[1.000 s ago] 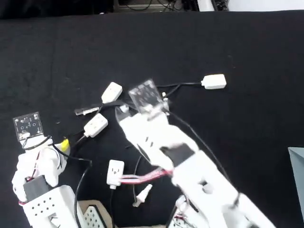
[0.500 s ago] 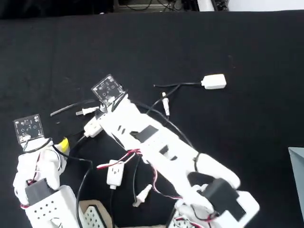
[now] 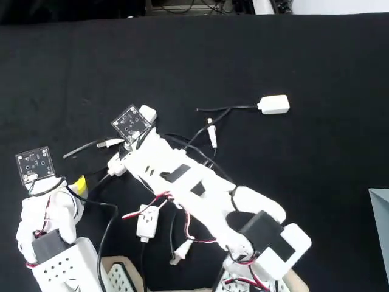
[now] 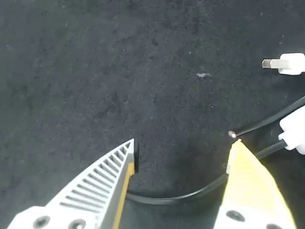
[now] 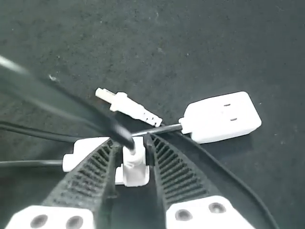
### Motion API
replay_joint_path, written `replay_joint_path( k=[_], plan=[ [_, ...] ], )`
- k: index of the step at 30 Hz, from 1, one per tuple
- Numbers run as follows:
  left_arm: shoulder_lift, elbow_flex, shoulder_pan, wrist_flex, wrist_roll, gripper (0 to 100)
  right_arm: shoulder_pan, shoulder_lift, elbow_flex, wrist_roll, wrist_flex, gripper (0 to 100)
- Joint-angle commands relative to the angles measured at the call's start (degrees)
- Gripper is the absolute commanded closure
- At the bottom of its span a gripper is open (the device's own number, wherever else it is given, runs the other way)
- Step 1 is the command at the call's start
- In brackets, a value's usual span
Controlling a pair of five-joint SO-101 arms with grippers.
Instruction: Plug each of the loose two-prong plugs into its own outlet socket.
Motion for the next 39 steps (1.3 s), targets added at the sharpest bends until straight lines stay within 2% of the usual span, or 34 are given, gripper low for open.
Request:
replay_joint_path(
  k=[1,12,23,39],
  plan=[
    [-0.35,-0.22,-0.22,0.35,0.53,69,-0.97,0.48,-4.88,0.44,-0.79,98.6],
    [-0.35,0.31,-0.22,0.35,0.53,69,-0.7,5.23,-7.87,0.44,-0.79,98.6],
    [-0.35,0.4,-0.22,0.35,0.53,69,-0.7,2.24,-7.08,0.44,5.45,98.6],
    [-0.35,0.4,-0.22,0.35,0.53,69,-0.7,3.12,-5.05,0.35,5.71,98.6]
  ],
)
